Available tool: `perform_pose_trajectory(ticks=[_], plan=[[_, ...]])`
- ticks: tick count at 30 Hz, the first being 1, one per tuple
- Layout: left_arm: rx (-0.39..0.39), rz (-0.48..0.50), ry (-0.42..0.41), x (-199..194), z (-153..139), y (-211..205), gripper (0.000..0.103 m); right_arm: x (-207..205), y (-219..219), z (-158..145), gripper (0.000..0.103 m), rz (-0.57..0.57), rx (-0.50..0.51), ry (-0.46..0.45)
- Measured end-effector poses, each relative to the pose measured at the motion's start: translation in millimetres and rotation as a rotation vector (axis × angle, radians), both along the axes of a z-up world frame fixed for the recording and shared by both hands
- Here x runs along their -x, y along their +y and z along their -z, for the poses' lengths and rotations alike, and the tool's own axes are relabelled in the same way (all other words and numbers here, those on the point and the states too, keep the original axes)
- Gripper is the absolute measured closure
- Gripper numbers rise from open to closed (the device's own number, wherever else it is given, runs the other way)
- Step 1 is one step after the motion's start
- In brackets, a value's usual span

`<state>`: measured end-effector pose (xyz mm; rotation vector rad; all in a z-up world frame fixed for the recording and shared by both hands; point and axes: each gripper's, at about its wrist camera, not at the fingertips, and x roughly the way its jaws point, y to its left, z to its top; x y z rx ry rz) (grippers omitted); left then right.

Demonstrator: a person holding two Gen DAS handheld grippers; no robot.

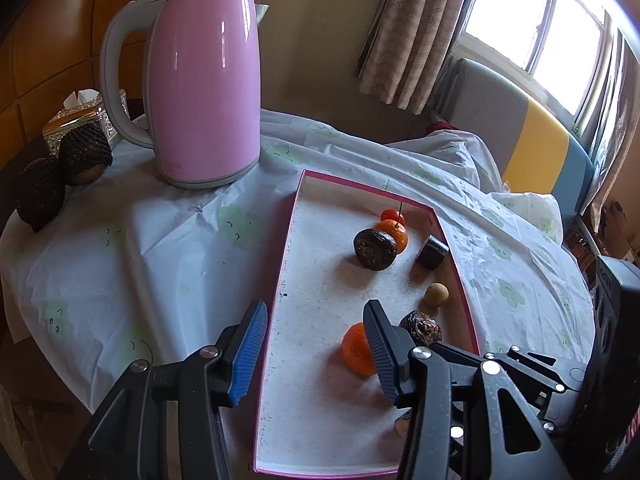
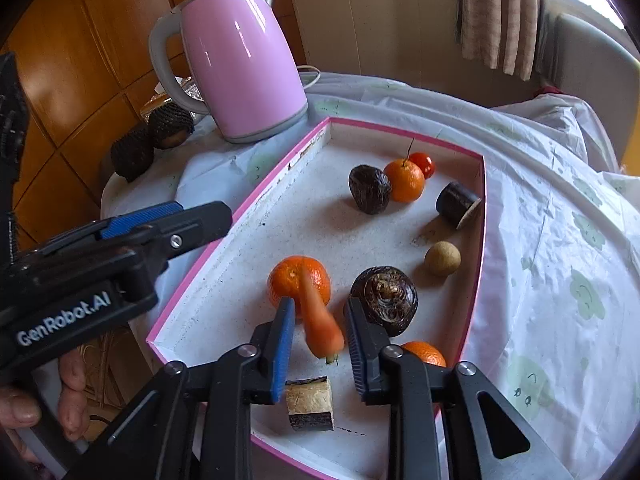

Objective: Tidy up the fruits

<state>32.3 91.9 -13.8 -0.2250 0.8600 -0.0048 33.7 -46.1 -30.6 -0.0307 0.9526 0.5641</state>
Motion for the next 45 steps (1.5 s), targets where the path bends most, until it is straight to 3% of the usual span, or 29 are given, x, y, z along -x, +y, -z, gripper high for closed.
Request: perform_pose_trajectory(ticks=[6,8,11,14,19,28,36,45], plan=[[-0.027,-0.016,-0.016,3.5,-3.3,-0.2,0.052,3.8,-2.2,2.7,0.074,0.008,0.011,-0.008],[-0.044,-0.02,-0.026,5.8,-6.1,-1.3,0.052,5.3,-5.4,0.4,0.063,0.024,0.009,-0.018],[-0.06,-0.023,-0.042,10.2,-10.3,-3.5,0.052,9.3,-11.3,-4.8,0.058,0.058,0.014,-0.044],[-0.067,-0.022,-0.061,15.7,-14.7,-6.1,0.043,13.4,-18.7,-10.3,0.046,0.105,0.021,-0.075],[-0.09,-0.006,-0.088,25.2,-20.5,-14.7,0.041,20.3,-30.9,-19.3,0.035,0.179,0.035,-0.126],[-0.168,0.0,-0.129,39.9,-29.3,-32.5,0.038,29.5,-47.2,-23.8,0.03,0.257,0.054,-0.161],[-0.258,-0.093,-0.188,47.5,-41.7,-33.1,0.038,37.9,-53.4,-23.2,0.027,0.287,0.061,-0.174],[-0.256,-0.111,-0.18,49.8,-39.8,-32.0,0.038,42.1,-55.3,-24.4,0.027,0.295,0.053,-0.183]])
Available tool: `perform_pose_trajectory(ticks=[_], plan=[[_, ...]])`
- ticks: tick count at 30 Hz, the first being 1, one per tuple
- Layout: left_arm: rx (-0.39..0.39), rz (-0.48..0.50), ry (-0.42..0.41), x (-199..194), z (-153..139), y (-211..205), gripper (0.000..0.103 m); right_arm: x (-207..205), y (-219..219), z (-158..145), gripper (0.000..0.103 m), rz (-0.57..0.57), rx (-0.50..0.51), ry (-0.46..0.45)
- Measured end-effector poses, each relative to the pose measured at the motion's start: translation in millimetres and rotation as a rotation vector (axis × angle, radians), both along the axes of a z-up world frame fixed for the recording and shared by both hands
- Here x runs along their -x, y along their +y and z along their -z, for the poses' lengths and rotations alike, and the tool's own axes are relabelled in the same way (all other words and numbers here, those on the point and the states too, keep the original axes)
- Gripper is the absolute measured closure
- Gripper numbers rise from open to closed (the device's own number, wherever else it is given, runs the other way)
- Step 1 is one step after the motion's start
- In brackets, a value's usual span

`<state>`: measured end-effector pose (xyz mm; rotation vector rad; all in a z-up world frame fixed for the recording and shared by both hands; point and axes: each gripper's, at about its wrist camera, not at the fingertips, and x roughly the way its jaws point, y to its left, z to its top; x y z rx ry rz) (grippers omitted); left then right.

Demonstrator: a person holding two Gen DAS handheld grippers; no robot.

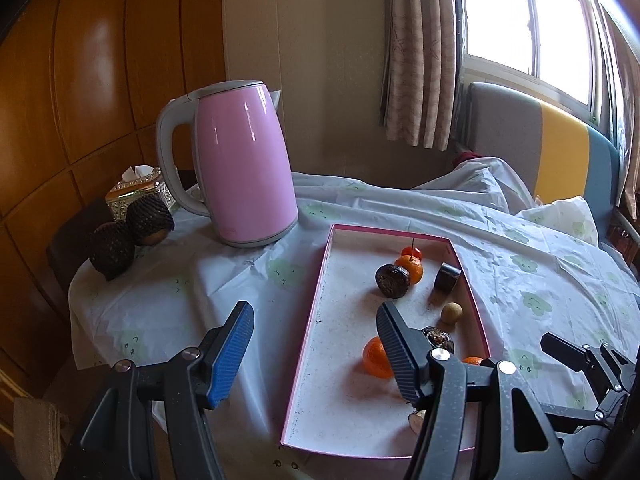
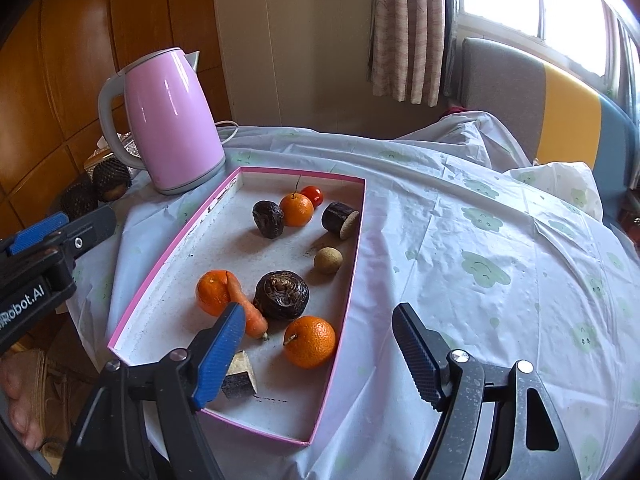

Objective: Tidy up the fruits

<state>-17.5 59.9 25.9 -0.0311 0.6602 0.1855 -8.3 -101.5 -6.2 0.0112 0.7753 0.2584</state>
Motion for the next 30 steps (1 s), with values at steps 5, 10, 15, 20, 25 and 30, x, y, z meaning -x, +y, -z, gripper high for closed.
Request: perform_pose_trajectory(ticks=[5,10,15,20,25,30], plan=[[-0.003,0.012,-0.003,1.3,-0.6,-2.8,0.038,0.7,0.5,0.1,0.026,-0.001,0.003,-0.002],[0.0,0.02,0.001,1.2,0.9,-3.4,0.038,1.0,0.2,-0.3,0.025,0.002,0.004,-0.003],[0.003,0.025,0.005,1.1,1.4,-3.8,0.038,1.2,0.3,-0.3,0.025,0.001,0.004,-0.003],[0.005,0.028,0.004,0.8,1.3,-4.1,0.038,0.7,0.8,0.3,0.025,0.0,0.003,-0.002],[0.01,0.027,0.008,0.7,1.9,-3.9,0.038,0.7,0.8,0.1,0.025,0.001,0.003,-0.002],[0.012,0.031,0.009,1.0,1.8,-3.3,0.038,0.5,1.1,0.3,0.024,0.0,0.004,-0.002]])
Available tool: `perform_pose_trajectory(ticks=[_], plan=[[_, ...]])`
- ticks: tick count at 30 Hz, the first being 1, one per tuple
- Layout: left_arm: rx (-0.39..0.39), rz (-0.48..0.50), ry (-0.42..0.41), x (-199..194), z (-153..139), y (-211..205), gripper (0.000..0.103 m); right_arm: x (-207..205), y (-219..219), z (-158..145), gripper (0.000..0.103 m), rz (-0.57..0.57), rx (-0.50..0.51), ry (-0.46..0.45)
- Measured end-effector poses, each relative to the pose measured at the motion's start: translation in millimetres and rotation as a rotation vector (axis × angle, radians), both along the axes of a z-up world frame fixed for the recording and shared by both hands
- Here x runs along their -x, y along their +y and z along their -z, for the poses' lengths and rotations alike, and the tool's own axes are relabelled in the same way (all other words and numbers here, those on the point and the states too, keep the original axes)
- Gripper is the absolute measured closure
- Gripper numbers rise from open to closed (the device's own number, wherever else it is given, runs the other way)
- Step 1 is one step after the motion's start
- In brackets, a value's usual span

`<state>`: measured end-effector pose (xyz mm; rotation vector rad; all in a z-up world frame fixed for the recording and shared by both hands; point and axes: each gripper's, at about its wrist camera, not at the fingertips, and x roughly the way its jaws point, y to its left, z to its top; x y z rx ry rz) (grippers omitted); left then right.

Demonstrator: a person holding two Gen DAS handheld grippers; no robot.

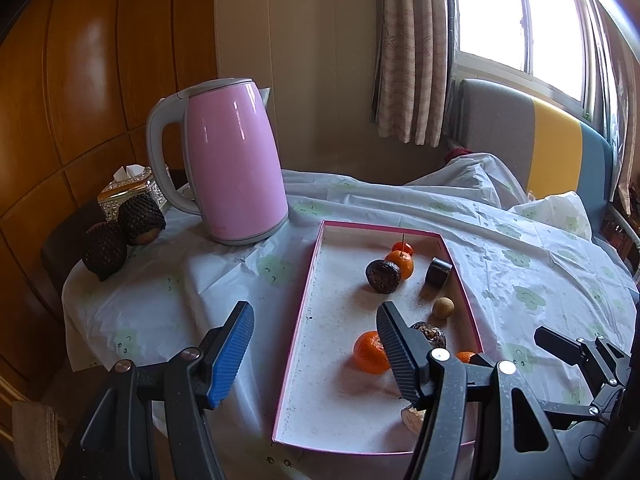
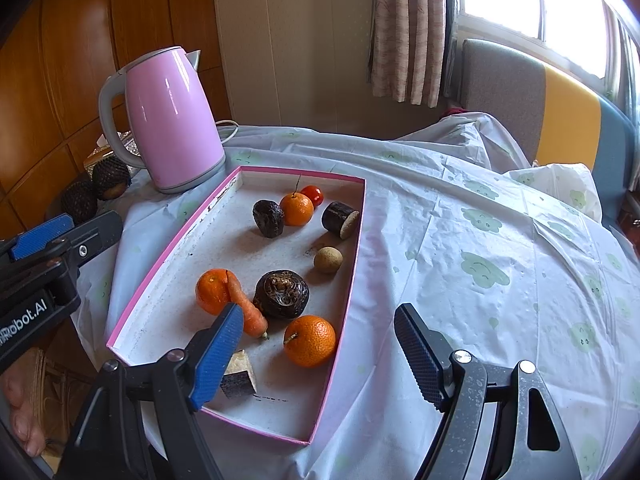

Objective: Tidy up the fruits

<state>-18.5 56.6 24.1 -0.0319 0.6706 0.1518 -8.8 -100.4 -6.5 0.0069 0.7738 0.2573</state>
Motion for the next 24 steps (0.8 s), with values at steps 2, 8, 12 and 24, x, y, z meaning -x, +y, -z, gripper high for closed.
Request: perform_pose_trajectory(ticks=[2,8,12,24], plan=[[0.002,0.001,0.0,0.2,-0.2,-0.2,0.038,0.0,0.1,0.1,0.024,0.0,0.001,0.0],[0.008,0.009,0.001,0.8,-0.5,-2.1,0.038,0.0,-0.1,0.6,0.024,0.0,0.002,0.0],[0.009,0.016,0.004,0.4,-0.4,-3.5,0.038,-0.3,-0.4,1.4,0.024,0.002,0.003,0.003],[0.016,0.041,-0.007,-1.1,-0.7,-6.4,0.047,-2.8,-7.3,5.2,0.024,0.013,0.002,0.012]])
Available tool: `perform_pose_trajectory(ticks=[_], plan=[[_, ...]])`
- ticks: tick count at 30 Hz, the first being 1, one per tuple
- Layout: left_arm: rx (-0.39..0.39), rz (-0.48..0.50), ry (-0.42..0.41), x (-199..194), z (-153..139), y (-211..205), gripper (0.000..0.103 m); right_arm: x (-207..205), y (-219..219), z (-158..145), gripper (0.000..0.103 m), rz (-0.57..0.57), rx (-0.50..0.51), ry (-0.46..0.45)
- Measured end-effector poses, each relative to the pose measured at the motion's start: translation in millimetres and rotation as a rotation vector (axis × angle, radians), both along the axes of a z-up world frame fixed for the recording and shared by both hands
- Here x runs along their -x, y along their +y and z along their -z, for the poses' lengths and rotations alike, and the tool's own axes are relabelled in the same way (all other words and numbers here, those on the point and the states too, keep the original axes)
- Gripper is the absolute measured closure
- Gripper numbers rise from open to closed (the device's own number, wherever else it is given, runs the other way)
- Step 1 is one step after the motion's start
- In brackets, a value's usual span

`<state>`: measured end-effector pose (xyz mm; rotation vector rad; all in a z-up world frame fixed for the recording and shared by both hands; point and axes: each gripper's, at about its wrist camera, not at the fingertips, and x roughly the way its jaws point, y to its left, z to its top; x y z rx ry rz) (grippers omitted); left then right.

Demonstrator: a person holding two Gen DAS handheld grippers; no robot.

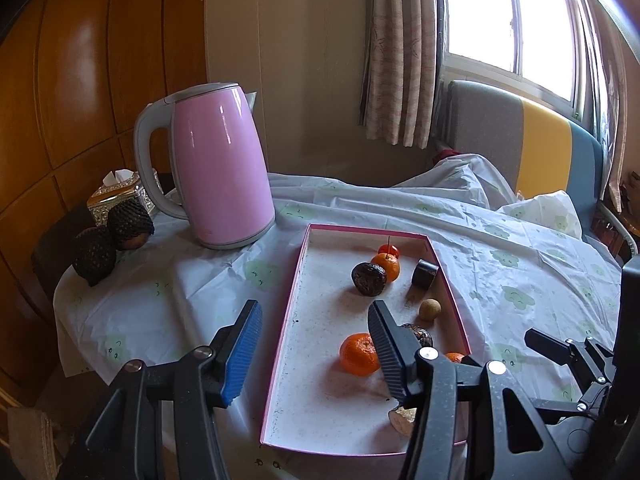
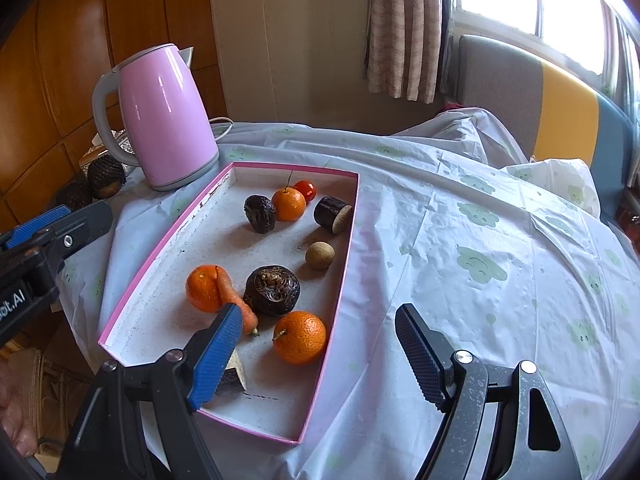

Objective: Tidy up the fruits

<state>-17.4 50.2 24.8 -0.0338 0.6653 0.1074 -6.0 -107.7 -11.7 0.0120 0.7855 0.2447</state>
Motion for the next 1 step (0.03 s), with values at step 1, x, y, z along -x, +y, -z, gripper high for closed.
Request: perform_pose_trajectory(ticks=[1], plan=[[0.011,0.008,0.012,-1.4,1.1,0.0,0.047,-0.4,-2.0,0.2,0.024,0.005,-0.002,0.001]])
